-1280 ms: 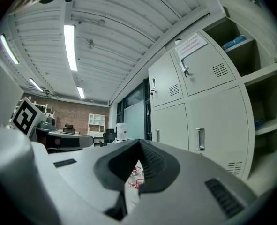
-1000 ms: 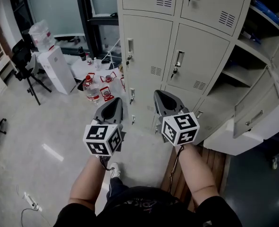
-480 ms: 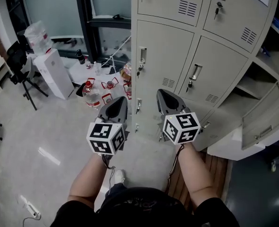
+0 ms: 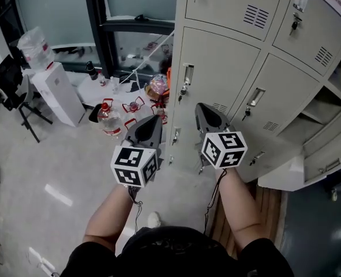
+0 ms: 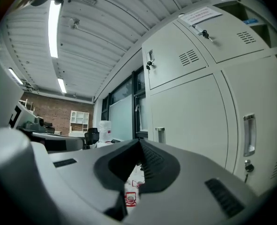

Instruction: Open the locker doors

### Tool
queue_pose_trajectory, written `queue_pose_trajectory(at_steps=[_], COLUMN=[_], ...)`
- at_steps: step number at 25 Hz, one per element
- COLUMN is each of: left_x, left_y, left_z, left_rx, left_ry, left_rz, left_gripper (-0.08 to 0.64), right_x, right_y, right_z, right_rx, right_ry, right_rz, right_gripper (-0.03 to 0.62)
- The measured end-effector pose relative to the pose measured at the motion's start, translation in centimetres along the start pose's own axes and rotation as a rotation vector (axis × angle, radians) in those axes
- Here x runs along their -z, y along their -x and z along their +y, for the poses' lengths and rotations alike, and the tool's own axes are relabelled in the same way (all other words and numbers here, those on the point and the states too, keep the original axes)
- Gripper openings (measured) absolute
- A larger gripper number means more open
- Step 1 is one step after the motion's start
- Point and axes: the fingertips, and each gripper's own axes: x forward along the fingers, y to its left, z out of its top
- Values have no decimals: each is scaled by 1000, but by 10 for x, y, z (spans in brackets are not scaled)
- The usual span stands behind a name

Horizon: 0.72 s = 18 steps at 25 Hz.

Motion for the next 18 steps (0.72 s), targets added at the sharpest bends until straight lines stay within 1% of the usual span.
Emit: queue_pose_trajectory(at_steps=[4,6,10,14,18], left_x=[2,5,9,14,17], left_y=[-14,-20,-31,-42,-51], left_z=[19,27,41,57,71], left_rx=[46,67,104,127,147], left_ry=[-2,-2,-1,5,13], left_rz=[9,19,33,42,47], left_gripper=[-2,-2,-2,-2,-2], right_x=[5,11,19,23,28], right_y=[-33,-48,-81,-110,-136], right_z=[0,-2,-12,-20,-29], right_rx=[28,42,89,139,184], right_ry=[-9,-15,-6,15,40], right_rz=[9,22,40,51,69], right_gripper=[37,67,85,118,130])
